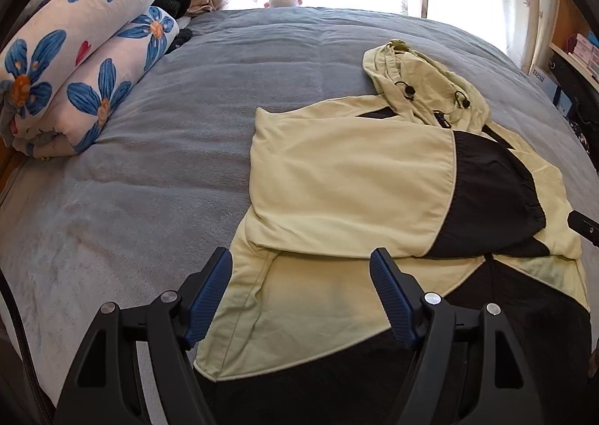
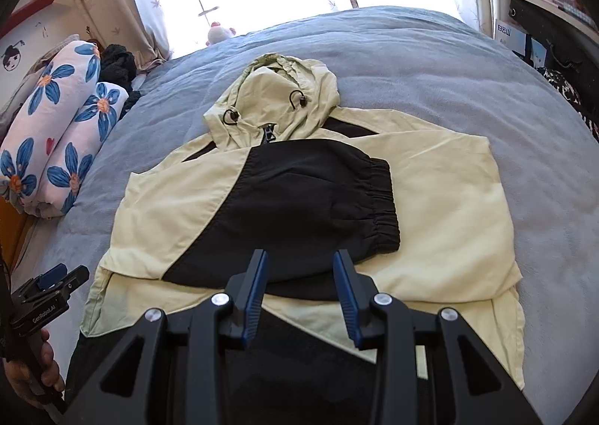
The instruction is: Fold large clothes
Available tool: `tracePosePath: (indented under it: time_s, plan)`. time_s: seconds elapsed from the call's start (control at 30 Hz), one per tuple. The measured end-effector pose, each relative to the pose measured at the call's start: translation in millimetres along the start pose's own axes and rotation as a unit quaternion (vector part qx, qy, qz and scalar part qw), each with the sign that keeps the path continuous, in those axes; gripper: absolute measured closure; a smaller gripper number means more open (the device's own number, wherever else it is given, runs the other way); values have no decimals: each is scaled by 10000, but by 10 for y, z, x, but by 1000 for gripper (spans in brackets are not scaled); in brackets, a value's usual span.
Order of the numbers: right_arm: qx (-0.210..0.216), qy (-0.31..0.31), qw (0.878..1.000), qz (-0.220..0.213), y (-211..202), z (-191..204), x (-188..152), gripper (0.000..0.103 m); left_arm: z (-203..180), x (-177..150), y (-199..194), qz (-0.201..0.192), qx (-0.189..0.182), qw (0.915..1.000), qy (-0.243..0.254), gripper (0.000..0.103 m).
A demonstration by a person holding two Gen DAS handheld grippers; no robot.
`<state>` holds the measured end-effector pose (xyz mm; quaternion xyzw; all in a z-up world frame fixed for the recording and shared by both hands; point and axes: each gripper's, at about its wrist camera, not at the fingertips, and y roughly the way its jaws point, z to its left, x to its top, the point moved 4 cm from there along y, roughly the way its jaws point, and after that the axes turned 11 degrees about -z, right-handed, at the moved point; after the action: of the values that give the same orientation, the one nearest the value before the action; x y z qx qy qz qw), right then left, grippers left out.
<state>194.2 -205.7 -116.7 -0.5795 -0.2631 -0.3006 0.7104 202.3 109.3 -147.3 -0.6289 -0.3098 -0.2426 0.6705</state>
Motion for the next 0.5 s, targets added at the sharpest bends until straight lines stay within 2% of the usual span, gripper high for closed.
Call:
tracePosePath:
  time_s: [0.17,0.23,0.33,0.4,0.5]
  plan:
    - [-88,-110,9999,-34,-183,69,2,66,-41,1,-223,-26,-20,10000,28,28]
    - [-163,-149,9997,-56,-255,80,1,65,-48,-2,-301,-31,44,10000,80,27]
    - [-336,-229,9991,-134,-368,87,-3,58,-53,-15,-420,-47,227,9995,222,26]
    - [-433,-256,9986,-172,-440,89,-19,57,-52,-39,-489,-37,357,9989,304,26]
    - [-421,-216,9987,-176,-569,87,-67,57,-27,-87,-619,-32,342,9990,270,26]
